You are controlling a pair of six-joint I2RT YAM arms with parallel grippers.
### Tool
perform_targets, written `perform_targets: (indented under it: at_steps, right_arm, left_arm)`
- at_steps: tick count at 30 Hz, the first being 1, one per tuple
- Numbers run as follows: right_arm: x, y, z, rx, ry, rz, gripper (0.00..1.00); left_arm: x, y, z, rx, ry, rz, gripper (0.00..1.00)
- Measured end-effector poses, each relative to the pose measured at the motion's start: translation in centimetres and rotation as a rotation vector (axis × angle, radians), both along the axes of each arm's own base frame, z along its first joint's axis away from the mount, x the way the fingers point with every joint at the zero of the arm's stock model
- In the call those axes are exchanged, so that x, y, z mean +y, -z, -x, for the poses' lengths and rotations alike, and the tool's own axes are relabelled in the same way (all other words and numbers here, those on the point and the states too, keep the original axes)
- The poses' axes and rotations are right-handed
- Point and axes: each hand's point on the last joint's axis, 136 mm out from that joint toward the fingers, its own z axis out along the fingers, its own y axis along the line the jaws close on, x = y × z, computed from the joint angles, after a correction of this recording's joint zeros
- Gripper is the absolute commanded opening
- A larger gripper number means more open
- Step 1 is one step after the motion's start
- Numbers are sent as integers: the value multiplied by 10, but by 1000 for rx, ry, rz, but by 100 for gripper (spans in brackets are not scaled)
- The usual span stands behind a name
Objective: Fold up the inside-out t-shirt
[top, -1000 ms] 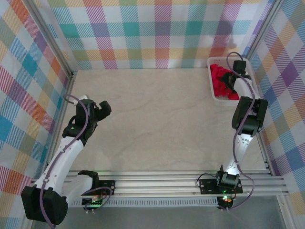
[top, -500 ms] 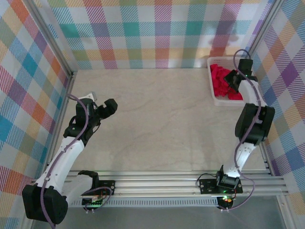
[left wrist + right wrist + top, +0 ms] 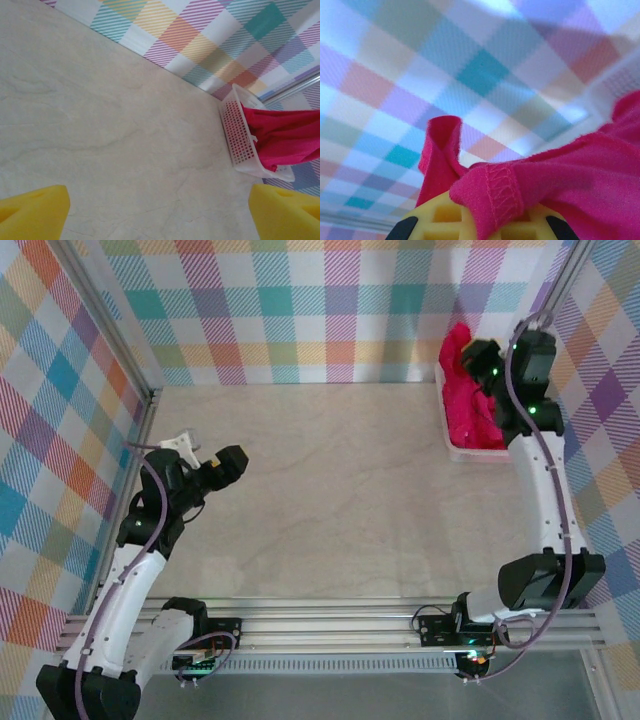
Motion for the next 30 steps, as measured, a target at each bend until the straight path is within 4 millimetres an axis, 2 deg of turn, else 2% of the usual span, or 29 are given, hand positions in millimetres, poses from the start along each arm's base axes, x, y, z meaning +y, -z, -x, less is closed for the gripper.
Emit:
perform_targets:
  at_steps: [3,5,6,8,10,11,13,16,19,20,21,23,24,25,27,30]
  right_arm:
    - [18,-90,21,-190,-80,17,0]
    - [30,-152,46,-338,-143,32,0]
    - [37,-178,60,-406,-178,35,0]
    - [50,-216,86,-517,-250,41,0]
    - [67,-236,106,-587,-335,40,0]
    - [79,-240,114,-604,-389,35,0]
    - [106,-235,120,-598,-497,20,0]
    - [153,-203,106,-510,-641,-11,0]
    - [195,-148,69,-357,-717,-34,2]
    - [209,-123,51,-293,-733,-38,3]
    - [220,-100,35,-234,-741,-41,7]
    - [239,-50,2,-113,-745,-46,45]
    - [248,-19,-17,-39,-745,-53,64]
    - [255,5,-31,16,-745,-54,78]
    - [267,59,-62,142,-740,-54,88]
    - [275,131,-96,307,-726,-34,89]
  left_arm:
    - [-3,1,1,13,12,23,92]
    - [-6,0,0,20,20,45,93]
    - [-8,-1,-1,17,25,55,93]
    - [-11,-2,-2,16,34,69,93]
    - [-13,-2,-4,16,40,80,93]
    - [-13,-2,-5,17,39,82,93]
    - [-14,0,-7,24,42,82,93]
    - [-14,3,-8,32,41,80,93]
    - [-14,3,-8,33,41,80,93]
    - [-14,3,-8,34,41,80,93]
    - [-14,3,-8,35,42,79,93]
    - [-14,4,-9,36,42,78,93]
    - [-14,5,-9,38,43,76,93]
    - [-14,6,-9,40,42,74,93]
    - [-14,13,-7,55,43,67,92]
    - [-13,27,-4,99,45,47,90]
